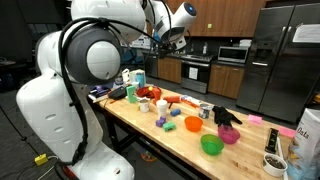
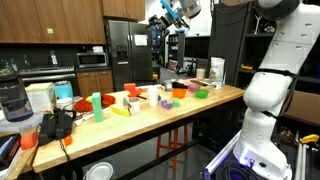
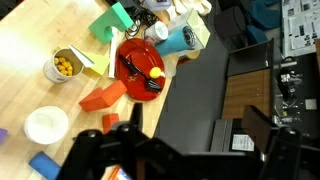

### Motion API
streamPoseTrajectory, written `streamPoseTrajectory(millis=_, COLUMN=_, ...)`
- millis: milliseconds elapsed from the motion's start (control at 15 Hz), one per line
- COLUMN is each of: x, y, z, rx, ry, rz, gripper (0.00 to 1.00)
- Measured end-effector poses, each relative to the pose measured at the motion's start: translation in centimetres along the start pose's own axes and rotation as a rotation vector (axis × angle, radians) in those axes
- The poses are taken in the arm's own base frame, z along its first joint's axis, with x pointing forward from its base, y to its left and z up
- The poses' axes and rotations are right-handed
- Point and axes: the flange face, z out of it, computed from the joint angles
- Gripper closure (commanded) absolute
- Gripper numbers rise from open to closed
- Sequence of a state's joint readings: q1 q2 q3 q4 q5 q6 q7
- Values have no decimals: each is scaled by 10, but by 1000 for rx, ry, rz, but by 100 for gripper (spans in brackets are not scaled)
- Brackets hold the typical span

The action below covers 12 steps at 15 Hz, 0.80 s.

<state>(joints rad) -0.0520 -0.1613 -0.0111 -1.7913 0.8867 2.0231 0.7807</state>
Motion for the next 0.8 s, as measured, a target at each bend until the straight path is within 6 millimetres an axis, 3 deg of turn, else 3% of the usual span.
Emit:
streamPoseTrajectory(millis=533, x=-2, y=-1, z=4, rx=-8, ry=0, rz=-10, gripper=0)
streamPoseTrajectory(millis=800, x=-25, y=-15, z=25, rx=-61, ry=-7, rz=-75, gripper=0)
